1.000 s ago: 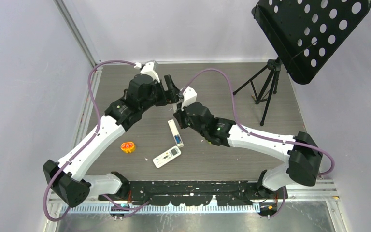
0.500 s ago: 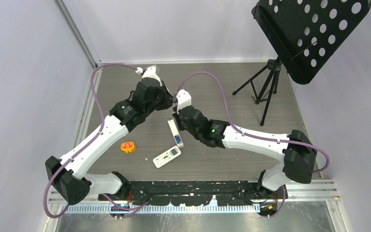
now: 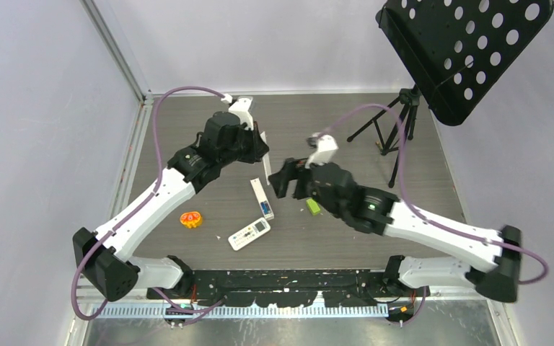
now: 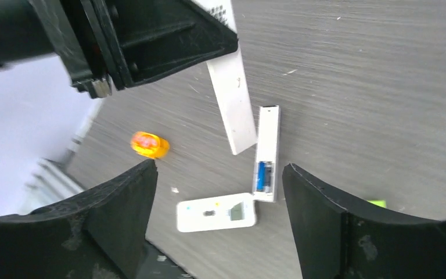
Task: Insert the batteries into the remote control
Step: Adjust the battery cover.
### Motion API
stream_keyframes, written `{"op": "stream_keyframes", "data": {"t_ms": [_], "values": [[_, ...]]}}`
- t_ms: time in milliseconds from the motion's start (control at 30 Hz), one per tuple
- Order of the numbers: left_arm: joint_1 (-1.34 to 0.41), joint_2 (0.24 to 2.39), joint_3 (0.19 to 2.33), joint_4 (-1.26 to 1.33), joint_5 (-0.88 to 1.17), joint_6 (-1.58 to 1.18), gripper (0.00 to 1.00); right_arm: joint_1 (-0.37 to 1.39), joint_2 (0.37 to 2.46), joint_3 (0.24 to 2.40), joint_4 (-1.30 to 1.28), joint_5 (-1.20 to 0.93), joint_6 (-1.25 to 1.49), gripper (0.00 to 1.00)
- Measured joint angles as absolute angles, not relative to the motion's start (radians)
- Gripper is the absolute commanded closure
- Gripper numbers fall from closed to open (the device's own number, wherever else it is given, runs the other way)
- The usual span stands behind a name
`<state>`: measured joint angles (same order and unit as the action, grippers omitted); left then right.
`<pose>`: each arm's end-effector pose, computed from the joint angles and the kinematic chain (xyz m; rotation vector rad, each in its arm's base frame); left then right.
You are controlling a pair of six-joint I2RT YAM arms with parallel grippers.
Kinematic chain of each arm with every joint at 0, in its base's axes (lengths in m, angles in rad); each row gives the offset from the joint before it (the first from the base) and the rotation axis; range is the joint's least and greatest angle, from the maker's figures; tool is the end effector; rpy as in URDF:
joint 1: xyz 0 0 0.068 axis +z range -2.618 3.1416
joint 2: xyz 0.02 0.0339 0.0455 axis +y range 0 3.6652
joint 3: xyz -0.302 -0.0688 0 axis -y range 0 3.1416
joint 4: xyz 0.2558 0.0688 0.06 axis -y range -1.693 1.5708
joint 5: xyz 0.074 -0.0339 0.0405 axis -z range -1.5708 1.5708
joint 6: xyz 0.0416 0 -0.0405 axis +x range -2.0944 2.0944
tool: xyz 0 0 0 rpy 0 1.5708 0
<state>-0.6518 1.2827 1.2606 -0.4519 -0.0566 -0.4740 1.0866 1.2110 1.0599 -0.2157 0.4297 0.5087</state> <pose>0.2352 -0.1765 0.4047 0.1507 2.1007 -0.6361 0.1457 0.2397 0.3769 -0.2736 1.9396 0.6574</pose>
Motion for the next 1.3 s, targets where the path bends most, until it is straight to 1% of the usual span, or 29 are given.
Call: {"op": "stream_keyframes", "data": {"t_ms": [133,267,333,467,633,867,1033,1167,1300], "values": [[-0.63,1.274,1.261,-0.414,0.062,-0.441,1.0,1.087,0.987,0.921,-0.188,0.469,0.786,0.15],[-0.597,1.237,1.261,-0.381,0.144,-0.487,1.0,1.084,0.884,0.777,-0.106,0.5,1.049,0.15],[-0.586,1.216,1.261,-0.365,0.159,-0.532,1.0,1.085,0.888,0.749,-0.074,0.501,1.14,0.15],[-0.577,1.163,1.256,-0.301,0.169,-0.678,1.0,1.085,0.957,0.727,0.047,0.486,1.265,0.15],[-0.577,1.095,1.205,-0.205,0.175,-0.86,1.0,1.085,0.999,0.688,0.265,0.467,1.333,0.22],[-0.577,1.048,1.139,-0.158,0.176,-1.021,1.0,1.085,0.997,0.607,0.534,0.466,1.342,0.21],[-0.577,1.007,1.107,-0.136,0.175,-1.091,1.0,1.085,0.989,0.601,0.613,0.459,1.339,0.43],[-0.577,0.985,1.095,-0.113,0.175,-1.124,1.0,1.085,0.984,0.601,0.634,0.455,1.341,0.52],[-0.577,0.966,1.076,-0.109,0.176,-1.144,1.0,1.085,0.977,0.601,0.633,0.455,1.342,0.55]]}}
